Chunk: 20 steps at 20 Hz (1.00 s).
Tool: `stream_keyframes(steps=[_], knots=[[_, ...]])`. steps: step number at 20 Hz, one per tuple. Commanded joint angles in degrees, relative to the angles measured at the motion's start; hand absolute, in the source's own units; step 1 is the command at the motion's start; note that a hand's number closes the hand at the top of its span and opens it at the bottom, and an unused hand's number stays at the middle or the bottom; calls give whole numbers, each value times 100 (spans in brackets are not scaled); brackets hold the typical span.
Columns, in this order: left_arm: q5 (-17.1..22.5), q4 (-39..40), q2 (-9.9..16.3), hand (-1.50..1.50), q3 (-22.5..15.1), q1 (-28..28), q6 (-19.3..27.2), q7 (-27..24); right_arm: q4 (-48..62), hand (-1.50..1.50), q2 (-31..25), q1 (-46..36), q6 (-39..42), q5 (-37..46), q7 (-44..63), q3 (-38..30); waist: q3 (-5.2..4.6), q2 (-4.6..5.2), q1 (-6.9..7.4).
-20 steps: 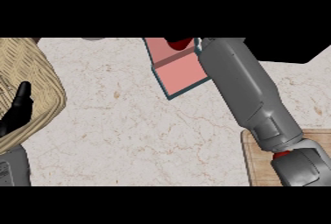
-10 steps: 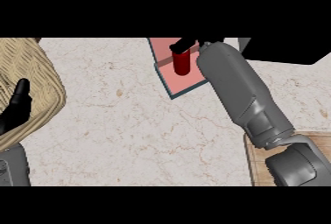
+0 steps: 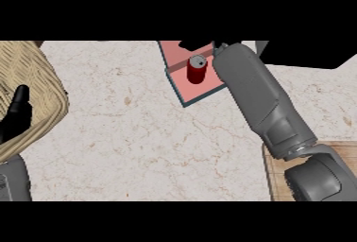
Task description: Pick the can from the cutting board and place it in the cardboard box
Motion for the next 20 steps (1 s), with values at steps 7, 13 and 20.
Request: stream_keyframes(steps=[7,13,20], knots=[[3,75,-54,0,20,198,904,-402,-318,-150,-451,106,-130,-1001,-1325,-1024,12,-120,-260],[-120,133,-54,0,-9,332,1109,-536,-156,-150,-732,452,13,-1234,-1733,-1267,9,-182,-382],[-160,291,-54,0,152,253,1294,-390,-525,-150,-1550,1316,1046,-1527,-2190,-1393,11,-268,-623]])
